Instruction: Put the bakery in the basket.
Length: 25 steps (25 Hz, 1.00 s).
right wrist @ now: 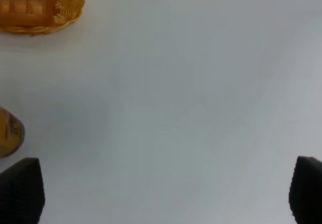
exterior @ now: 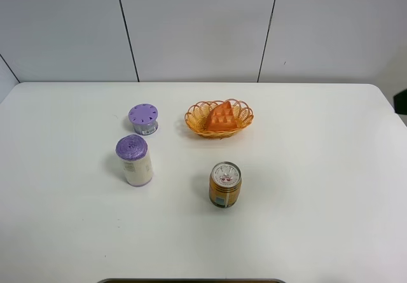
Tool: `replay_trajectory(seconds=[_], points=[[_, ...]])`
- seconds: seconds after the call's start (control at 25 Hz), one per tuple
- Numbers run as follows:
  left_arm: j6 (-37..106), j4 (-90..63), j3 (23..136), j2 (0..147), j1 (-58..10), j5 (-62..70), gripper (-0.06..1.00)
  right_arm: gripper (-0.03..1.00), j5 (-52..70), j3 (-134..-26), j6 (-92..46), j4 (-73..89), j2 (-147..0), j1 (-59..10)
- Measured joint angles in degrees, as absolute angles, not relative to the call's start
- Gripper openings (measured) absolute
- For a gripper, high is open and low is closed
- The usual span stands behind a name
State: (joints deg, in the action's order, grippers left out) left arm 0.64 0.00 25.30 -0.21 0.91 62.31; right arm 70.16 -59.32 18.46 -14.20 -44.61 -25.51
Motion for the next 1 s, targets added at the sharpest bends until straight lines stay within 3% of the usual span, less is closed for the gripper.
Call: replay_trajectory(seconds=[0.52,1.0], points=[[0.64,0.0,25.3,-0.21,0.91,62.31,0.99,0.97,67.39,-37.09,12.28,-12.95,-19.87,-7.39],[0.64,0.0,25.3,-0.21,0.91,62.31,0.99,0.97,63.06,-33.34,10.6,-11.35,0.12,-6.11]])
